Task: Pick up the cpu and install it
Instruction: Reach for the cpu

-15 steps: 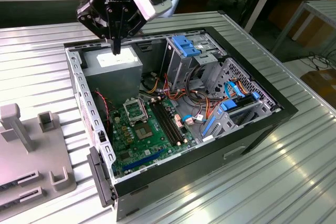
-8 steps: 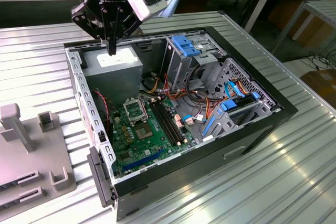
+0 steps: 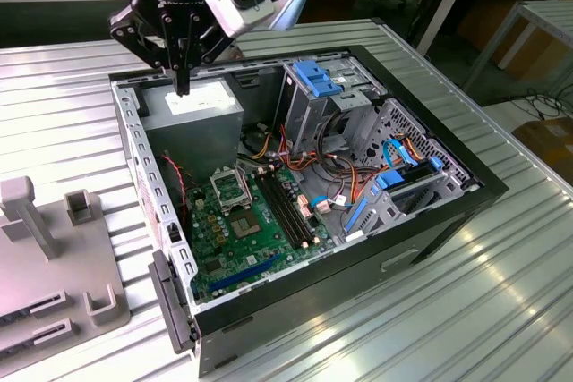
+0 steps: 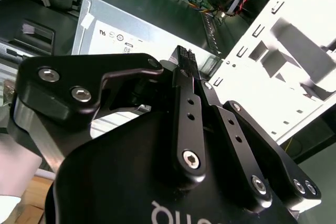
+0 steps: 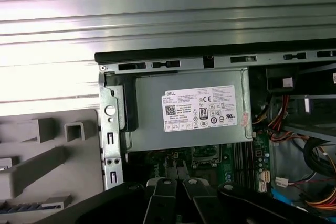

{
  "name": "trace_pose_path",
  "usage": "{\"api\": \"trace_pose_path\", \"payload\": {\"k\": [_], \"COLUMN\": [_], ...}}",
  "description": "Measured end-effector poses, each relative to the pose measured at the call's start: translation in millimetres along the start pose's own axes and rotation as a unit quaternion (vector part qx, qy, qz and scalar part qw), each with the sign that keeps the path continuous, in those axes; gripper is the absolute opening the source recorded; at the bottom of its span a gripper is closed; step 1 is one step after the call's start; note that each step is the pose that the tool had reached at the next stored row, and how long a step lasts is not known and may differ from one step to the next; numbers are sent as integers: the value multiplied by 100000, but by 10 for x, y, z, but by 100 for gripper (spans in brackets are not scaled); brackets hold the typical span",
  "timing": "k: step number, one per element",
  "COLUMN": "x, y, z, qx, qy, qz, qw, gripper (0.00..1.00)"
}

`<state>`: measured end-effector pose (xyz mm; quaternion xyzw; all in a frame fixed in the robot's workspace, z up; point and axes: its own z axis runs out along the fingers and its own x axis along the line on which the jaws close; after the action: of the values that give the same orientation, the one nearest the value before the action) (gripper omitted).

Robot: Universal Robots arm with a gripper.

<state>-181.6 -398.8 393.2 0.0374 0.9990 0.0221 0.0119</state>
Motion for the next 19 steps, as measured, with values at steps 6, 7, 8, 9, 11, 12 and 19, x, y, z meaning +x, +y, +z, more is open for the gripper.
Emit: {"api": "trace_pose_path", "payload": {"k": [6, 7, 8, 9, 11, 12, 19], "x": [73, 87, 94, 109, 123, 130, 168], "y": [-6, -7, -7, -8, -9, -10, -13], "z": [-2, -2, -2, -2, -2, -2, -3], "qx": [4, 6, 6, 7, 6, 9, 19], "qy": [42, 53, 64, 84, 112, 125, 230], "qz": [-3, -1, 2, 3, 3, 3, -1], "qw": [100000, 100000, 100000, 100000, 100000, 100000, 100000], "gripper": [11, 11, 11, 11, 11, 11, 11]}}
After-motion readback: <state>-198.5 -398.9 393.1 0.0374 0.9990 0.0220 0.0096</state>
